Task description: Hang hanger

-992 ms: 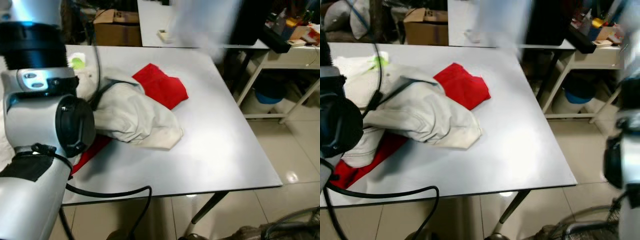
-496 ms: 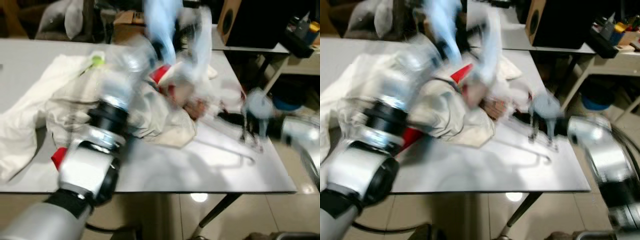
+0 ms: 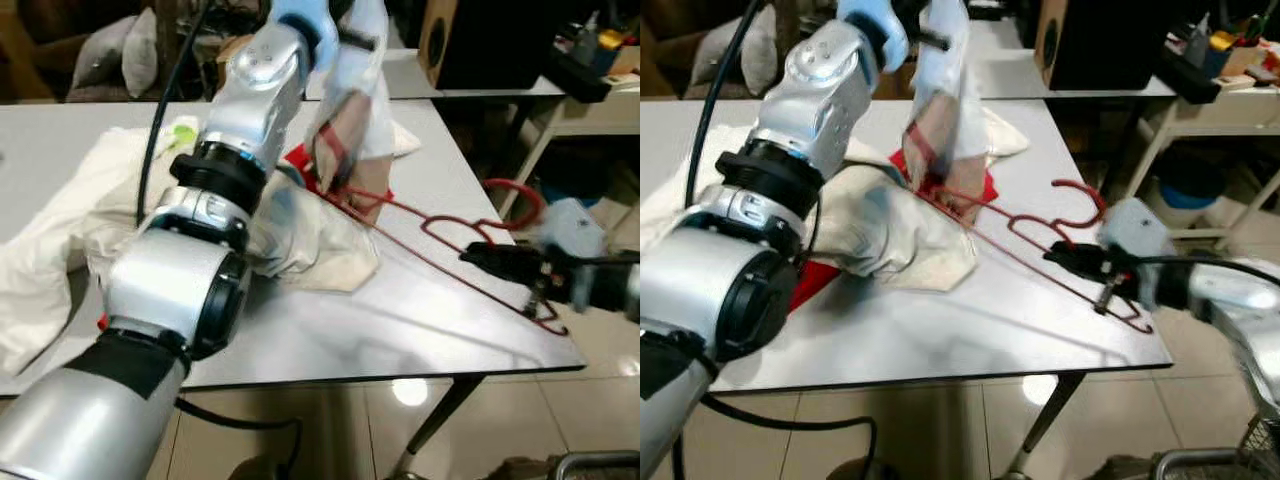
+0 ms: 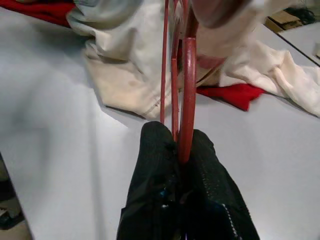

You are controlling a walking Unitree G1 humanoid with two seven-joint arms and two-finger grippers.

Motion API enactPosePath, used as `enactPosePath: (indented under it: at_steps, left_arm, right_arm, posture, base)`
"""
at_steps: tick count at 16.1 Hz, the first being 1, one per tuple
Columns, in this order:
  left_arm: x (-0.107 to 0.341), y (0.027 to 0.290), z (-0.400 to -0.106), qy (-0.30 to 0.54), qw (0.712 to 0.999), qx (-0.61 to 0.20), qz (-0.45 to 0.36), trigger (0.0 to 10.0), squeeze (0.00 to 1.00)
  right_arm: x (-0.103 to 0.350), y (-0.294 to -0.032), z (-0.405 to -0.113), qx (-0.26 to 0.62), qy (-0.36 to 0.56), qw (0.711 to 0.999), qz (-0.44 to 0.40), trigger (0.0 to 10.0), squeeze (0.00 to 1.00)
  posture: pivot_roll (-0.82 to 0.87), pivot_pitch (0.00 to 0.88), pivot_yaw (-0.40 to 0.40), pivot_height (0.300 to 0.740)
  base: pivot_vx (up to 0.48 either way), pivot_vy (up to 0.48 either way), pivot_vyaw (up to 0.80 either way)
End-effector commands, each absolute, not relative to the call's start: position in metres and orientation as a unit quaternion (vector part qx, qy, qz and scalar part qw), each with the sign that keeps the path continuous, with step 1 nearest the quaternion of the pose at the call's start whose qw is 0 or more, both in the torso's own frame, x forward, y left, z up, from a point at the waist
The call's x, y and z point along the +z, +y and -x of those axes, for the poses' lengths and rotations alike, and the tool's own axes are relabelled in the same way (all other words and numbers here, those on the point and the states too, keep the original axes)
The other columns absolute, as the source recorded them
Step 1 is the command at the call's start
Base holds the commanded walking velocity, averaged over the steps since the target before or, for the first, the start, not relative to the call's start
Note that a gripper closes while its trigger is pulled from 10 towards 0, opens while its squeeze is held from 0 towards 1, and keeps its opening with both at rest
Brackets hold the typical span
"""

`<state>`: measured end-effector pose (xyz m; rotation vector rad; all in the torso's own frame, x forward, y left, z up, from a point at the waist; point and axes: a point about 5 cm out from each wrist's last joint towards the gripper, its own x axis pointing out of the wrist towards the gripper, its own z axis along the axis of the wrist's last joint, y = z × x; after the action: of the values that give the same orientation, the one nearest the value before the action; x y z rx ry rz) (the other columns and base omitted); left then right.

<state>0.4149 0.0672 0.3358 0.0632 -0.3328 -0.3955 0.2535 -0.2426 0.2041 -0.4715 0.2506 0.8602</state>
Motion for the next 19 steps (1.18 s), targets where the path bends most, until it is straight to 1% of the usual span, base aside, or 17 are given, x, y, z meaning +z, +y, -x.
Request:
enactPosePath:
  at_steps: [1, 3, 4, 5, 6, 7, 8, 9, 10, 11, 12, 13, 15, 16, 17, 18, 19]
  left_arm:
    - [0.334, 0.071, -0.416, -0.161, 0.968, -0.187, -0.038, 10.0, 0.0]
    - [0.316, 0.07, -0.418, -0.141, 0.97, -0.188, -0.066, 10.0, 0.0]
    - [0.289, 0.07, -0.419, -0.114, 0.969, -0.196, -0.093, 10.0, 0.0]
    - [0.285, 0.07, -0.419, -0.111, 0.969, -0.197, -0.096, 10.0, 0.0]
    - [0.27, 0.072, -0.418, -0.092, 0.969, -0.212, -0.094, 10.0, 0.0]
    - [0.264, 0.072, -0.417, -0.084, 0.967, -0.222, -0.094, 10.0, 0.0]
    - [0.253, 0.072, -0.414, -0.068, 0.96, -0.256, -0.089, 10.0, 0.0]
    - [0.244, 0.07, -0.409, -0.059, 0.947, -0.306, -0.078, 10.0, 0.0]
    - [0.239, 0.07, -0.405, -0.054, 0.937, -0.339, -0.067, 10.0, 0.0]
    - [0.232, 0.069, -0.396, -0.045, 0.914, -0.401, -0.048, 10.0, 0.0]
    - [0.229, 0.069, -0.388, -0.044, 0.9, -0.432, -0.045, 10.0, 0.84]
    - [0.219, 0.068, -0.36, -0.035, 0.85, -0.521, -0.078, 10.0, 1.0]
    - [0.209, 0.068, -0.338, -0.02, 0.814, -0.57, -0.111, 10.0, 1.0]
    - [0.202, 0.072, -0.32, -0.013, 0.786, -0.598, -0.155, 10.0, 1.0]
    - [0.199, 0.075, -0.31, -0.016, 0.762, -0.619, -0.187, 10.0, 1.0]
    - [0.191, 0.084, -0.293, 0.004, 0.717, -0.645, -0.263, 10.0, 1.0]
    - [0.191, 0.084, -0.293, 0.004, 0.717, -0.645, -0.263, 10.0, 1.0]
  right_arm:
    - [0.219, -0.247, -0.25, 0.407, 0.106, 0.878, 0.23, 10.0, 0.0]
    - [0.231, -0.252, -0.236, 0.413, 0.107, 0.879, 0.212, 10.0, 0.0]
    - [0.248, -0.256, -0.215, 0.435, 0.102, 0.875, 0.184, 10.0, 0.0]
    - [0.251, -0.257, -0.212, 0.438, 0.1, 0.875, 0.179, 10.0, 0.0]
    - [0.269, -0.261, -0.201, 0.437, 0.073, 0.884, 0.15, 10.0, 0.0]
    - [0.275, -0.263, -0.199, 0.433, 0.059, 0.888, 0.143, 10.0, 0.0]
    - [0.285, -0.269, -0.197, 0.413, 0.033, 0.9, 0.137, 10.0, 0.0]
    - [0.29, -0.272, -0.196, 0.394, 0.013, 0.909, 0.133, 10.0, 0.0]
    - [0.291, -0.273, -0.197, 0.382, 0.003, 0.915, 0.131, 10.0, 0.0]
    - [0.291, -0.274, -0.199, 0.362, -0.003, 0.924, 0.122, 10.0, 0.0]
    - [0.287, -0.274, -0.201, 0.348, 0.003, 0.93, 0.122, 10.0, 0.0]
    - [0.274, -0.275, -0.208, 0.312, 0.022, 0.944, 0.106, 10.0, 0.0]
    - [0.265, -0.273, -0.212, 0.29, 0.033, 0.951, 0.099, 10.0, 0.0]
    - [0.257, -0.269, -0.216, 0.269, 0.037, 0.958, 0.089, 10.0, 0.0]
    - [0.253, -0.267, -0.219, 0.254, 0.041, 0.963, 0.082, 10.0, 0.0]
    - [0.245, -0.264, -0.227, 0.217, 0.048, 0.972, 0.072, 10.0, 0.0]
    - [0.245, -0.264, -0.227, 0.217, 0.048, 0.972, 0.072, 10.0, 0.0]
  posture:
    - [-0.07, 0.0, 0.042, 0.74]
    - [-0.06, 0.0, 0.037, 0.74]
    - [-0.07, 0.0, 0.038, 0.74]
    - [-0.07, 0.0, 0.039, 0.74]
    - [-0.08, 0.0, 0.048, 0.74]
    - [-0.08, 0.0, 0.053, 0.74]
    - [-0.08, 0.0, 0.058, 0.74]
    - [-0.08, 0.0, 0.058, 0.74]
    - [-0.08, 0.0, 0.058, 0.74]
    - [-0.08, 0.0, 0.058, 0.74]
    - [-0.08, 0.0, 0.053, 0.74]
    - [-0.07, 0.0, 0.046, 0.74]
    - [-0.07, 0.0, 0.041, 0.74]
    - [-0.06, 0.0, 0.035, 0.74]
    - [-0.06, 0.0, 0.03, 0.74]
    - [-0.06, 0.0, 0.023, 0.74]
    - [-0.06, 0.0, 0.023, 0.74]
  base:
    - [0.0, 0.0, 0.0]
    - [0.0, 0.0, 0.0]
    - [0.0, 0.0, 0.0]
    - [0.0, 0.0, 0.0]
    - [0.0, 0.0, 0.0]
    - [0.0, 0.0, 0.0]
    - [0.0, 0.0, 0.0]
    - [0.0, 0.0, 0.0]
    - [0.0, 0.0, 0.0]
    - [0.0, 0.0, 0.0]
    - [0.0, 0.0, 0.0]
    - [0.0, 0.0, 0.0]
    - [0.0, 0.0, 0.0]
    - [0.0, 0.0, 0.0]
    - [0.0, 0.0, 0.0]
    - [0.0, 0.0, 0.0]
    - [0.0, 0.0, 0.0]
